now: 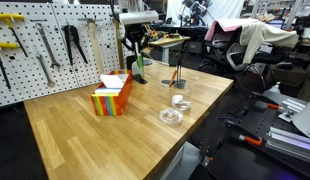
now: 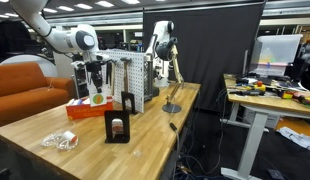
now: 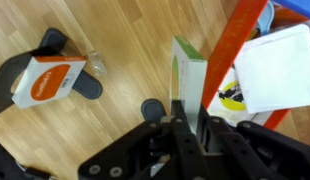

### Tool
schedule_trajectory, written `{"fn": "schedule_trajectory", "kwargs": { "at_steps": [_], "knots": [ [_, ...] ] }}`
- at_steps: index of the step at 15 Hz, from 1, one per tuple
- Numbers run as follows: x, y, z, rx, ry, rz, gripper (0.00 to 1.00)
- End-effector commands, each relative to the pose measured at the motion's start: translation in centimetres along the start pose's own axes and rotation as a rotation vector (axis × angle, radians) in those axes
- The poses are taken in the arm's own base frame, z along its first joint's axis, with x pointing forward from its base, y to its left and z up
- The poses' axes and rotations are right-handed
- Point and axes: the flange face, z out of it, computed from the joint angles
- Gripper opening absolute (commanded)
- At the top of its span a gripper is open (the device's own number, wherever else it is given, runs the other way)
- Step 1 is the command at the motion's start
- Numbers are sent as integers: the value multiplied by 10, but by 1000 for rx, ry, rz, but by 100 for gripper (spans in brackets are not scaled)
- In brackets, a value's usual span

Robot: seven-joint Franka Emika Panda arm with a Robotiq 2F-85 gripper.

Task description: Take a book from the box and make it stand on the table

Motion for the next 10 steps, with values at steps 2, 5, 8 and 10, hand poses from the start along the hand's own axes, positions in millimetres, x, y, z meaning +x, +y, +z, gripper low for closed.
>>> {"fn": "schedule_trajectory", "kwargs": {
  "at_steps": [2,5,8,10],
  "knots": [
    [-48,32,21,25,-19,106,4],
    [-65,43,50,14,-46,130,4],
    [-70,48,72,9,-70,122,4],
    [-68,49,81,9,-82,119,4]
  ]
}}
